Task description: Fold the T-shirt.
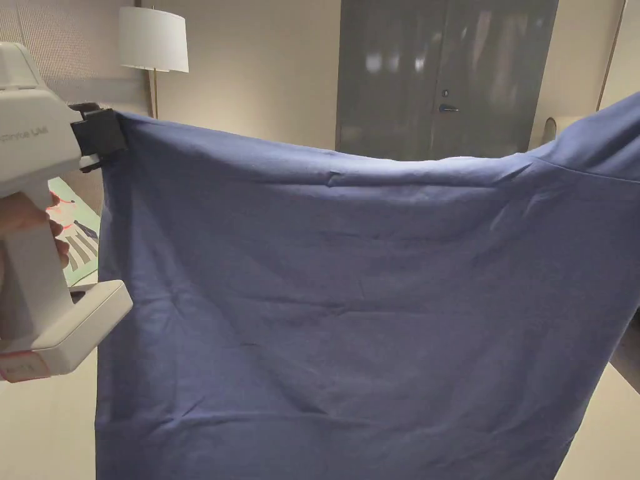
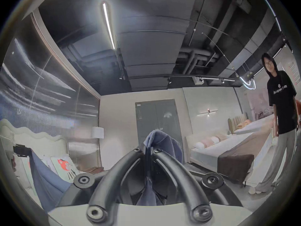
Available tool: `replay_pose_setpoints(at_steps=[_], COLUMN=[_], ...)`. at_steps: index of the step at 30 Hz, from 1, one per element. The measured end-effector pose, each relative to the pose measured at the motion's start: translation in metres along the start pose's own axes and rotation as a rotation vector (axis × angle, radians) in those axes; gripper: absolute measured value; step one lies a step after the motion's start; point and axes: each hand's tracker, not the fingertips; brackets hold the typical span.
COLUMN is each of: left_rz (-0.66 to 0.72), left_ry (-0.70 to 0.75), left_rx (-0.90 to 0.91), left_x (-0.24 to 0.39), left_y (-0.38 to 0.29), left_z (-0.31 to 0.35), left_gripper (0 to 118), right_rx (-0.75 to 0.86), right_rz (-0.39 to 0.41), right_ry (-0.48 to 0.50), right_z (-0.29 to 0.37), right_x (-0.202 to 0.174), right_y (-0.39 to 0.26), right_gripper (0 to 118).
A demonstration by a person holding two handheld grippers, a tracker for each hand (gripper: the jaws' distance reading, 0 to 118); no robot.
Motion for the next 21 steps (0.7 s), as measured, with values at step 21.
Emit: replay_pose_setpoints(at_steps=[21], left_rz=[0.012], left_ry=[0.11], left_rx=[0.055], left_x=[-0.007], left_y=[0.077], left_z=[-0.225], left_gripper=[6], right_rx=[0.012], right_rz=[0.068], right_ry=[0.032], right_z=[-0.256], right_x=[-0.046], right_y=[-0.014], right_gripper=[3])
